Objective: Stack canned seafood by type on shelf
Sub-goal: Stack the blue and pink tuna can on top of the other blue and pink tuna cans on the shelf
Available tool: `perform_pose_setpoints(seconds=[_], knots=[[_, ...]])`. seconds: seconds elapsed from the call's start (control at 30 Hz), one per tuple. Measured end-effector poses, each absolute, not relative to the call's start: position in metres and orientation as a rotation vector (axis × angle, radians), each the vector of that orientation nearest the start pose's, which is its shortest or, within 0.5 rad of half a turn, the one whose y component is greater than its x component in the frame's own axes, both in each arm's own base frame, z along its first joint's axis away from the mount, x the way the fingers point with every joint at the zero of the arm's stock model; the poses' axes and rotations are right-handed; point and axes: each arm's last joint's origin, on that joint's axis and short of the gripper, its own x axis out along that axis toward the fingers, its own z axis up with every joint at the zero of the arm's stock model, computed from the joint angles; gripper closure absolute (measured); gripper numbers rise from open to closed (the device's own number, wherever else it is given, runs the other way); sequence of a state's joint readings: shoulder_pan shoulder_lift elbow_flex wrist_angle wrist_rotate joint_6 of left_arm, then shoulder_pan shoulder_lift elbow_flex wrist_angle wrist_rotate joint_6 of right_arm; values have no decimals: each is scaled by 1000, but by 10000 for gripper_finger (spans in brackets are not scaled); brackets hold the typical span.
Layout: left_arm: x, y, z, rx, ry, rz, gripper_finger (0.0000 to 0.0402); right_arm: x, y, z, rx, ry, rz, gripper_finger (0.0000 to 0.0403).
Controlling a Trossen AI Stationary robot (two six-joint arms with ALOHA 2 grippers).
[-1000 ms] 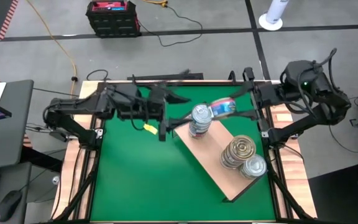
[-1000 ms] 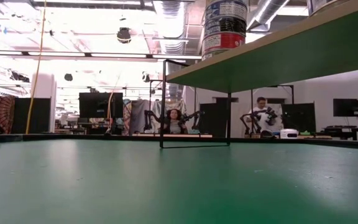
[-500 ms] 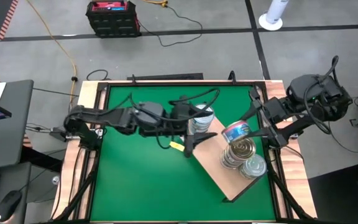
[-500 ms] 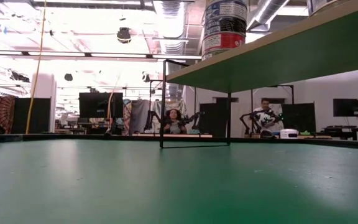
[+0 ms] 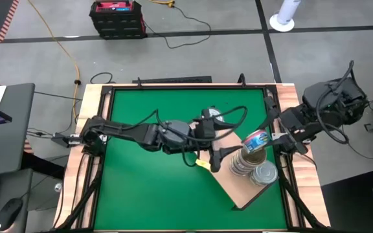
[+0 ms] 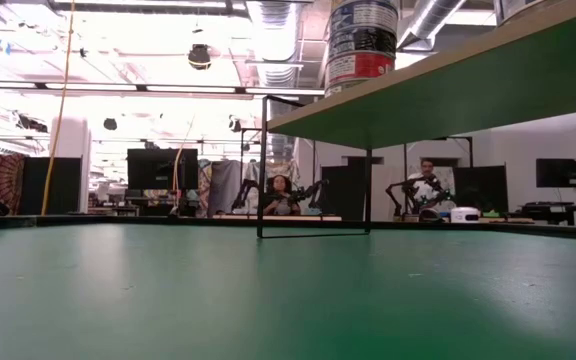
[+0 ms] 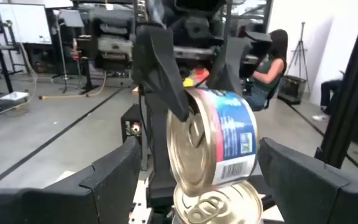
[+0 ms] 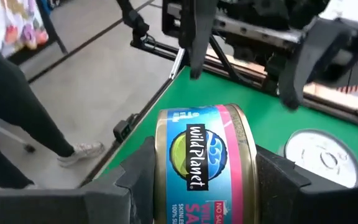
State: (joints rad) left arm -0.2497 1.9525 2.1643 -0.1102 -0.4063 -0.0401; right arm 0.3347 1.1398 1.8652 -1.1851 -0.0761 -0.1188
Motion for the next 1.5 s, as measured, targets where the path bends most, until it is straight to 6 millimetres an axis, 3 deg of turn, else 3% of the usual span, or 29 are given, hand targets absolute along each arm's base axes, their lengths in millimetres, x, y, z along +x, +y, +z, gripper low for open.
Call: perform_pose_setpoints(seconds=[0.17,0.57,0.83,1.1,1.5], knots=[[428,-100,472,-77,-143,140,95,130,50,508,-292,408,459,178],[427,-100,475,-295,-188,122,95,119,68,505,-694,367,432,178],[425,-99,477,-374,-196,137,95,105,91,504,-888,326,417,178],[417,-94,486,-419,-223,150,95,96,117,493,-1114,350,292,178],[416,-91,487,-445,-228,170,95,109,147,470,-1222,476,180,178]])
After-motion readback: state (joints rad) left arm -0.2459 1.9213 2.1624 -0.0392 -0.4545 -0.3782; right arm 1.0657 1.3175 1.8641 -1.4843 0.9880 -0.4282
